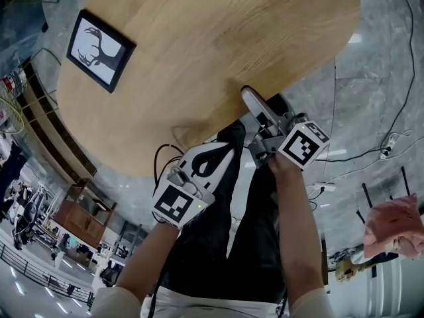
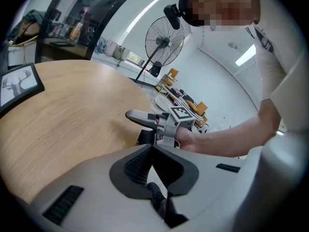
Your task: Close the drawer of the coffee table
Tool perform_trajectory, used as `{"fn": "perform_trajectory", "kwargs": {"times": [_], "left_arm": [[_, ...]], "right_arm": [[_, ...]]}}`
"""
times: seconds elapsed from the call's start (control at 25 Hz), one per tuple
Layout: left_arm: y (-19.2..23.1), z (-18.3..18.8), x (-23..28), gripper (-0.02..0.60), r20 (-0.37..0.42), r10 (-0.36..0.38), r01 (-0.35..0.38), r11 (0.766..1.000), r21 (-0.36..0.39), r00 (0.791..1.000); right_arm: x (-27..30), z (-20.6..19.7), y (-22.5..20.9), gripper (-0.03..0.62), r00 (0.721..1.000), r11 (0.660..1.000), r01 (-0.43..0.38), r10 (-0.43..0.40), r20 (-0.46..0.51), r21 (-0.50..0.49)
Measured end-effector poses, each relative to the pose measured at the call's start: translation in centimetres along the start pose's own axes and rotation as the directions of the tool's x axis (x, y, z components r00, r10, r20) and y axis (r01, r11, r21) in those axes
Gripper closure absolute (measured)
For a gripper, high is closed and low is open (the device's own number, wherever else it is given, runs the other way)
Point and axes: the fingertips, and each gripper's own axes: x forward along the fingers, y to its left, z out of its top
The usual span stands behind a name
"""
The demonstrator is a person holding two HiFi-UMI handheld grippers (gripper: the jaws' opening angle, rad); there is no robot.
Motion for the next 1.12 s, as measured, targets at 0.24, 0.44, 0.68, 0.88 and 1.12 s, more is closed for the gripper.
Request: {"fn": "perform_trajectory", "kwargs": {"times": [0.24, 0.44, 0.68, 0.88, 1.12], "left_arm": [[0.3, -0.1, -0.1, 0.575, 0.009, 0.009, -0.009, 1.000, 0.005, 1.000], [-0.4, -1.1, -0.1, 0.575, 0.007, 0.010, -0.010, 1.000, 0.002, 1.000], [-1.2, -2.0, 0.4, 0.575, 0.007, 0.022, -0.022, 1.000, -0.002, 1.000], [-1.6, -3.3, -0.4, 0.575, 0.001, 0.055, -0.055, 0.998, 0.025, 0.998], [-3.1, -2.7, -1.7, 0.575, 0.062, 0.095, -0.092, 0.995, -0.044, 0.994]], "right_arm": [[-0.2, 0.2, -0.9, 0.295, 1.000, 1.000, -0.011, 0.011, 0.015, -0.005], [-0.3, 0.1, -1.5, 0.342, 0.999, 1.000, -0.029, 0.029, 0.012, -0.007], [-0.5, 0.3, -1.5, 0.355, 0.997, 0.997, -0.075, 0.075, -0.007, -0.015], [-2.0, 0.0, -2.2, 0.355, 0.999, 0.996, 0.001, -0.005, -0.049, -0.085], [-6.5, 0.5, -0.4, 0.427, 0.993, 0.982, 0.034, -0.054, -0.106, -0.186]]}}
